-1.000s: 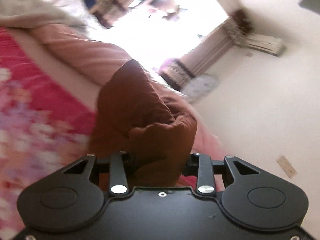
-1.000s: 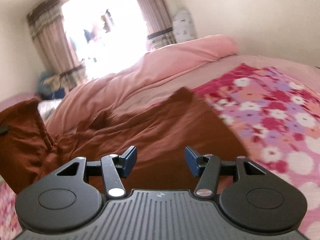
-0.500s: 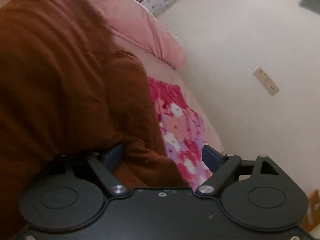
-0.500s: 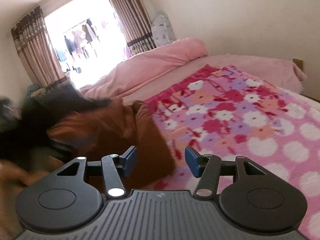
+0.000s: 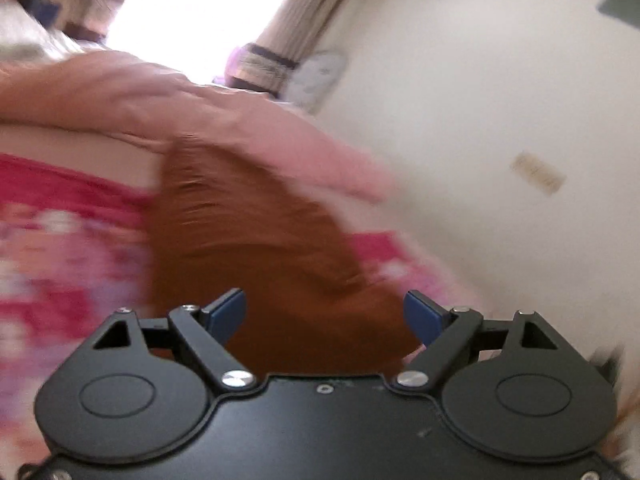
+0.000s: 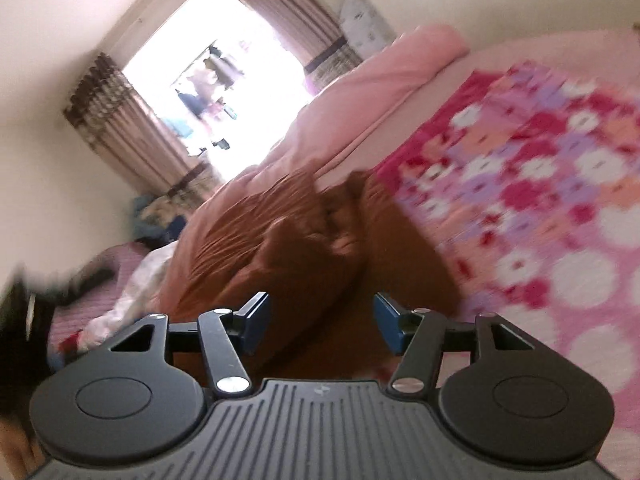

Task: Fold large clothes

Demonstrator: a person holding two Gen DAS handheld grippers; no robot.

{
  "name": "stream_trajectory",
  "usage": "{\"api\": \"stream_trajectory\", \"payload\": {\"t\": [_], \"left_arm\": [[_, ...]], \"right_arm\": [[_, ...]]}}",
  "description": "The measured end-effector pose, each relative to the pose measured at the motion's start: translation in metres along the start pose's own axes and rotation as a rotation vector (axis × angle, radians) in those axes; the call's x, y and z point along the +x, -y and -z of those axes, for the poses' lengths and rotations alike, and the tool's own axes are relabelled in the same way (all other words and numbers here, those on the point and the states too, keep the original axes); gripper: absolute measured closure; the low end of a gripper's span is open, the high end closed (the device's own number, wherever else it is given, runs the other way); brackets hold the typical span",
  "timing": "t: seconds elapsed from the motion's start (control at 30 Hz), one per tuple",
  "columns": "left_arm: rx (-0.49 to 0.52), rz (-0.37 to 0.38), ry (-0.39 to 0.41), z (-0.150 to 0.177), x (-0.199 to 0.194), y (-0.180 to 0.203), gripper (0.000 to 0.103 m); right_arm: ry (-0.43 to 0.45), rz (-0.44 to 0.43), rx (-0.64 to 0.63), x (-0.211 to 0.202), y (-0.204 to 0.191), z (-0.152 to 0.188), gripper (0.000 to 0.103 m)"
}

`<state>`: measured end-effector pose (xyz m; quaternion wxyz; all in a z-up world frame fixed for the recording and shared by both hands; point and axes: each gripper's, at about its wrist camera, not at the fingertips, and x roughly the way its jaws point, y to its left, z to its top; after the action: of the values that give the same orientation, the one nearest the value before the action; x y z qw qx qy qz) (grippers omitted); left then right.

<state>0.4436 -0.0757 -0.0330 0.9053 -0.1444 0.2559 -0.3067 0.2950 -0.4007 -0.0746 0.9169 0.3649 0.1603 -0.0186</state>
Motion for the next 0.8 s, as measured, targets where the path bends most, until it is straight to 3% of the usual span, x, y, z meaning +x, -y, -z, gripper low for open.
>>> {"api": "stream_trajectory", "payload": {"t": [0.1, 0.3, 0.4, 0.5, 0.57, 0.6, 0.63, 0.73, 0.8], "left_arm": [[-0.002, -0.089, -0.063, 0.029, -0.005, -0.023, 0.015], [0.023, -0.147, -0.144, 0.055, 0.027, -0.037, 0.016], [0.053, -0.198, -0.131, 0.055, 0.042, -0.037, 0.017], [0.018, -0.232, -0.114, 0.05, 0.053, -0.044, 0.019], [-0.008, -0.231, -0.103, 0.046, 0.05, -0.048, 0.019], [-0.005, -0.236, -0.097, 0.044, 0.048, -0.047, 0.019], [0.009, -0.251, -0.088, 0.043, 0.046, -0.045, 0.019], [0.008, -0.304, -0.061, 0.04, 0.04, -0.046, 0.019], [-0.06, -0.251, -0.055, 0.037, 0.039, -0.055, 0.016]], "right_arm": [[-0.03, -0.009, 0.064, 0.021, 0.002, -0.002, 0.032], [-0.059, -0.062, 0.207, 0.053, 0.007, -0.013, 0.026], [-0.073, -0.071, 0.284, 0.062, 0.009, -0.014, 0.024], [-0.092, -0.066, 0.311, 0.075, 0.008, -0.019, 0.023], [-0.094, -0.059, 0.291, 0.081, 0.004, -0.022, 0.046], [-0.09, -0.054, 0.27, 0.081, 0.0, -0.024, 0.065], [-0.082, -0.071, 0.249, 0.079, -0.004, -0.028, 0.072], [-0.01, -0.13, 0.195, 0.056, -0.025, -0.042, 0.078], [0.057, -0.139, 0.149, 0.035, -0.035, -0.051, 0.079]]}}
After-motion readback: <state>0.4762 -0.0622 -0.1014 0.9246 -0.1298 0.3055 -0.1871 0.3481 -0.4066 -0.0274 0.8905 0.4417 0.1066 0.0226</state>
